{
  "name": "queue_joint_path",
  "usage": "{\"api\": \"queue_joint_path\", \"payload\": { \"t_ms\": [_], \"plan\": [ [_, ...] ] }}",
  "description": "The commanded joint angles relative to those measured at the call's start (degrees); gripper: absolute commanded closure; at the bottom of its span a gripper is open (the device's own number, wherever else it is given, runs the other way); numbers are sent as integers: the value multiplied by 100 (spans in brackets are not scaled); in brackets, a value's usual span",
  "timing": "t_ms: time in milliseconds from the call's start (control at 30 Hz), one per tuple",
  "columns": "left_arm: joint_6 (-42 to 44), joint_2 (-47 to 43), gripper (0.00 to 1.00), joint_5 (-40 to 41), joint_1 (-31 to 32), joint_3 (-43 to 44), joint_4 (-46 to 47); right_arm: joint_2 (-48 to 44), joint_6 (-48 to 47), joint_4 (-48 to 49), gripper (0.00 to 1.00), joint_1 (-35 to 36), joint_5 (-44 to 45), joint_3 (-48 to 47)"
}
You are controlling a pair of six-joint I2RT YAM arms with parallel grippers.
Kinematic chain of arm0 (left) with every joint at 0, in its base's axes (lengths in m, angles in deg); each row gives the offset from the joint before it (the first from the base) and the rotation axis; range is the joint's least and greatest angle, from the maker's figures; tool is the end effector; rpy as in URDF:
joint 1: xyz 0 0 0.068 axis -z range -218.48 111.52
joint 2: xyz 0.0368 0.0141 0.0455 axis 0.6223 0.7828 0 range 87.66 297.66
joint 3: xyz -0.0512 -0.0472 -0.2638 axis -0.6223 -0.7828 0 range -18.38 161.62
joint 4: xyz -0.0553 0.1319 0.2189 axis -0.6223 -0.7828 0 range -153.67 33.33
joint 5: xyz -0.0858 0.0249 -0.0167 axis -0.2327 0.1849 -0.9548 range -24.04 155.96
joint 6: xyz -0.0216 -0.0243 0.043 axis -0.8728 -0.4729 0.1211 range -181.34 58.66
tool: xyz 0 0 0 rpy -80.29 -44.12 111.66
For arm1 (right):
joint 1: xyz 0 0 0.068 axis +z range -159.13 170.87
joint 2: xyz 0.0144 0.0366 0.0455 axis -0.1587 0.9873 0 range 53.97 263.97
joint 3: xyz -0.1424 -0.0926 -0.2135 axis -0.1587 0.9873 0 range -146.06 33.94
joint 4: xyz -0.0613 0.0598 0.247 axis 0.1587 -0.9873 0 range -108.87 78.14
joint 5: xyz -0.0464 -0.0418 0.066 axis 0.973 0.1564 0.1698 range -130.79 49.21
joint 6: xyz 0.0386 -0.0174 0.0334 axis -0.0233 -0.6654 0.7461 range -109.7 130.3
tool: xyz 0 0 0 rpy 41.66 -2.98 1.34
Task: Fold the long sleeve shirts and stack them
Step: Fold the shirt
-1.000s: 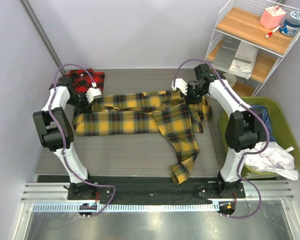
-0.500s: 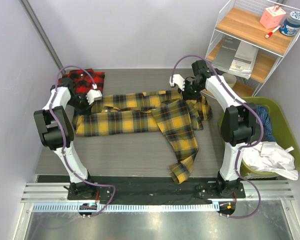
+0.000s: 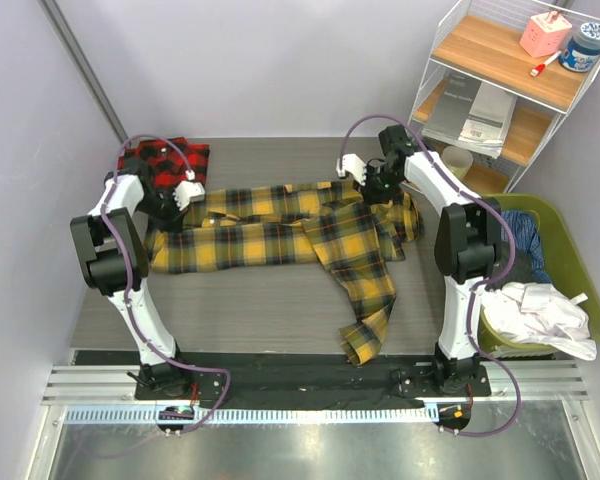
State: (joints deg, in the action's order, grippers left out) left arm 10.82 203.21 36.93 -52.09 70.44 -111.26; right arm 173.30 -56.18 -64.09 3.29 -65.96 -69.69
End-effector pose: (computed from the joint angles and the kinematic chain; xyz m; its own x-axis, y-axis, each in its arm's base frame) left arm 0.3884 0.0763 0.1913 -0.4224 0.7541 -0.5030 0.8734 0.4870 -0.0034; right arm 0.4278 0.1095 0.2367 -0.0395 -0.8584 -0.5114 -0.9698 0.1563 -0.1874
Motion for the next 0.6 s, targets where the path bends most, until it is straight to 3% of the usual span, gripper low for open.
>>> {"api": "queue_joint_path", "payload": {
  "t_ms": [0, 333, 400, 433, 467, 500, 533, 567],
  "plan": [
    [-272, 91, 100, 275, -19, 118, 422, 38, 100, 213, 99, 41, 56, -166],
    [-299, 56, 100, 311, -2, 119, 440, -102, -14, 196, 99, 41, 170, 71],
    [-500, 65, 90, 398, -11, 127, 545, -94, 186, 178, 84, 49, 327, 89],
    [-675, 38, 83, 451, -19, 171, 572, -50, 379, 152, 61, 58, 433, 2],
    [-1129, 47, 72, 547, -28, 354, 494, -24, 625, -101, 53, 23, 530, -138],
    [-1386, 12, 68, 618, -132, 469, 397, -6, 810, -330, 44, -29, 522, -331],
    [-1580, -58, 65, 523, -212, 601, 222, -6, 1325, -549, 25, -117, 426, -707],
    [-1765, -93, 60, 400, -317, 741, -58, -23, 1591, -1004, 24, -292, 321, -885]
  ]
}}
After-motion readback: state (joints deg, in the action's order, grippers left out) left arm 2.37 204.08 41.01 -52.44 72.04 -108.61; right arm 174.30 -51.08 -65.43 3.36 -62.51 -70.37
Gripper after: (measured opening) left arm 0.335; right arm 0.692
